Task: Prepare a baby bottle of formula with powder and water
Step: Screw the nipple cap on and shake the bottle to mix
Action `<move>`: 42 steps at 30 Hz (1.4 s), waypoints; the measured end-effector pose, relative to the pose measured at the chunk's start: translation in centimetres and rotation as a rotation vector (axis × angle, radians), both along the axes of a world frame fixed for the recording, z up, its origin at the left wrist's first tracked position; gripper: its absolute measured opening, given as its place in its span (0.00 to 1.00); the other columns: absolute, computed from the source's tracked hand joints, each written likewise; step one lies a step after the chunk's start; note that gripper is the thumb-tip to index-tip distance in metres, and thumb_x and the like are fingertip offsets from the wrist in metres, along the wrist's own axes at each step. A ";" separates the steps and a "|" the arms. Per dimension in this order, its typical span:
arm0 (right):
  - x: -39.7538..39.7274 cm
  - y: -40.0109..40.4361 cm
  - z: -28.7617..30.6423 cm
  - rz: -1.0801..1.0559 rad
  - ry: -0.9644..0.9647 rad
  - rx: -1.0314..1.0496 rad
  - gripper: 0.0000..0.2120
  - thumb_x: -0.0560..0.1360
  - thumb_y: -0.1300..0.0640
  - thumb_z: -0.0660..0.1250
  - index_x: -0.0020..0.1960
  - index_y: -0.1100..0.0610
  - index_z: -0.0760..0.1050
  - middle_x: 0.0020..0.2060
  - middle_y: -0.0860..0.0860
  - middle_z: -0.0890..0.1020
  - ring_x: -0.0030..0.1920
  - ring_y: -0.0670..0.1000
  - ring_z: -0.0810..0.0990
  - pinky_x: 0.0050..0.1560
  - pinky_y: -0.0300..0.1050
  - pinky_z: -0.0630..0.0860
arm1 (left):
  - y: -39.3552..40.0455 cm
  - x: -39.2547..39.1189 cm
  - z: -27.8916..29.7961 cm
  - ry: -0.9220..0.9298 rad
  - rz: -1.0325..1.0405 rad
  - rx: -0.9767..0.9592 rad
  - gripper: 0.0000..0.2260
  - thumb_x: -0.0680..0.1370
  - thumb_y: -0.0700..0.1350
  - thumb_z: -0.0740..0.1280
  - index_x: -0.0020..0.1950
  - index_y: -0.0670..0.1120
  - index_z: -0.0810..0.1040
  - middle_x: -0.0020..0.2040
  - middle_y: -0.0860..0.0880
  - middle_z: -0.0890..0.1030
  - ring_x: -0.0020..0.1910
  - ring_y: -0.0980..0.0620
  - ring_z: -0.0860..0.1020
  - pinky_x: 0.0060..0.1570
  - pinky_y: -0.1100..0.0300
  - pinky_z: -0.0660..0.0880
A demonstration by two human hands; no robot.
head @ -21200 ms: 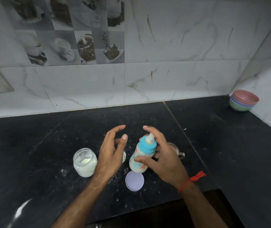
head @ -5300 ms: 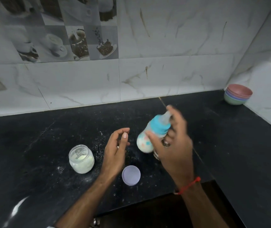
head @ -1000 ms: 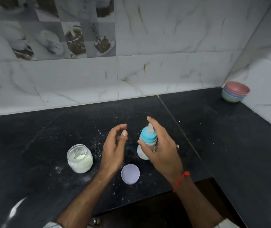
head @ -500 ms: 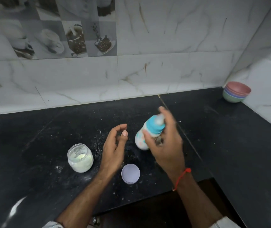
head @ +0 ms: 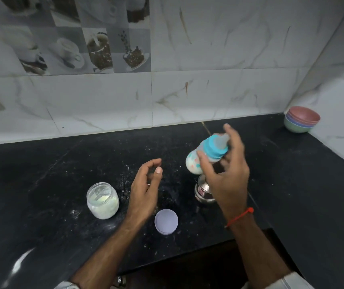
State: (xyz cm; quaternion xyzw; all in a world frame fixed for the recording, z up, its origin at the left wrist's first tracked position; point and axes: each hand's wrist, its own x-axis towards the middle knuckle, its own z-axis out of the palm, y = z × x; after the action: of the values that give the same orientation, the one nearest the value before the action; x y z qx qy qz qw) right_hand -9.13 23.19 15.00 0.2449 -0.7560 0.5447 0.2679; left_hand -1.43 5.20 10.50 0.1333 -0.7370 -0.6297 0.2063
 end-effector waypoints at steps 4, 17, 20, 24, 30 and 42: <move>0.7 -0.4 -0.4 0.062 -0.103 0.221 0.35 0.77 0.56 0.76 0.80 0.51 0.65 0.70 0.43 0.72 0.69 0.33 0.71 0.70 0.51 0.75 | 0.0 0.1 0.0 0.003 -0.012 -0.007 0.13 0.85 0.56 0.63 0.68 0.59 0.77 0.66 0.59 0.80 0.60 0.49 0.82 0.62 0.43 0.79; 0.3 -0.4 -2.3 0.206 -0.444 -0.073 0.34 0.76 0.61 0.76 0.76 0.41 0.68 0.64 0.46 0.81 0.62 0.48 0.84 0.63 0.50 0.83 | -0.1 0.0 0.0 0.020 -0.030 -0.016 0.11 0.86 0.54 0.62 0.67 0.57 0.79 0.65 0.59 0.81 0.59 0.54 0.83 0.59 0.52 0.80; 0.1 -0.5 -1.2 0.268 -0.508 -0.212 0.34 0.77 0.63 0.76 0.76 0.42 0.69 0.60 0.46 0.83 0.59 0.49 0.86 0.57 0.42 0.84 | 0.0 0.1 -0.2 -0.009 -0.064 -0.022 0.12 0.87 0.54 0.60 0.65 0.57 0.81 0.64 0.57 0.82 0.57 0.57 0.83 0.55 0.54 0.79; 0.5 -0.8 0.2 0.355 -0.559 -0.301 0.33 0.77 0.64 0.75 0.77 0.47 0.68 0.62 0.53 0.83 0.59 0.52 0.86 0.55 0.43 0.84 | 0.6 0.4 0.0 -0.010 -0.205 -0.025 0.15 0.85 0.57 0.58 0.64 0.56 0.81 0.59 0.56 0.85 0.56 0.55 0.83 0.52 0.56 0.78; 0.8 -0.3 1.3 0.489 -0.586 -0.396 0.33 0.77 0.65 0.71 0.79 0.51 0.65 0.64 0.59 0.82 0.64 0.61 0.82 0.61 0.52 0.83 | 0.9 0.4 0.5 0.018 -0.301 0.060 0.17 0.84 0.58 0.60 0.69 0.54 0.77 0.62 0.52 0.84 0.59 0.48 0.84 0.56 0.46 0.83; 1.1 -0.4 0.9 0.555 -0.613 -0.409 0.33 0.79 0.66 0.67 0.81 0.51 0.61 0.66 0.61 0.80 0.71 0.62 0.77 0.72 0.60 0.75 | 0.8 0.7 0.7 0.068 -0.311 0.073 0.18 0.84 0.48 0.64 0.74 0.49 0.74 0.68 0.52 0.81 0.66 0.50 0.81 0.64 0.51 0.80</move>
State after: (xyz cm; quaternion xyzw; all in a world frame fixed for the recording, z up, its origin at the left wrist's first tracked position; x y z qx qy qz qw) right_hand -8.00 22.76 15.88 0.2077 -0.5832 0.7811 -0.0809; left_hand -0.70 6.01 11.18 0.0035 -0.7177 -0.6848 0.1262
